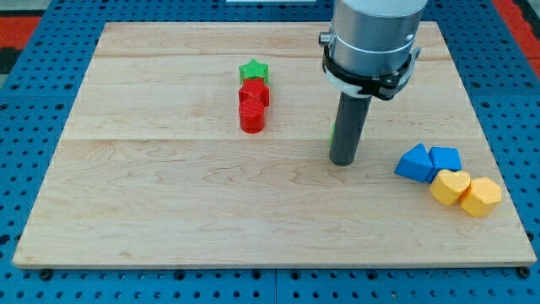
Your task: Slide the green circle to the bottom right of the red circle
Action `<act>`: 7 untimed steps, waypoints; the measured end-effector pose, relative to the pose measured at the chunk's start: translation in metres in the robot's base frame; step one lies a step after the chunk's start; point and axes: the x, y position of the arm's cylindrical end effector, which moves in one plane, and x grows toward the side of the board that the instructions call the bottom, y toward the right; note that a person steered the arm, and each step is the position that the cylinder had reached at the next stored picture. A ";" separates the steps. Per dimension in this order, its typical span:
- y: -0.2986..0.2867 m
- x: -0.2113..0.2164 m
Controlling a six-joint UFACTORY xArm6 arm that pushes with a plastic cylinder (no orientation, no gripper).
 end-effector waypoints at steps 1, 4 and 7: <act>0.000 -0.007; 0.042 -0.030; 0.006 -0.055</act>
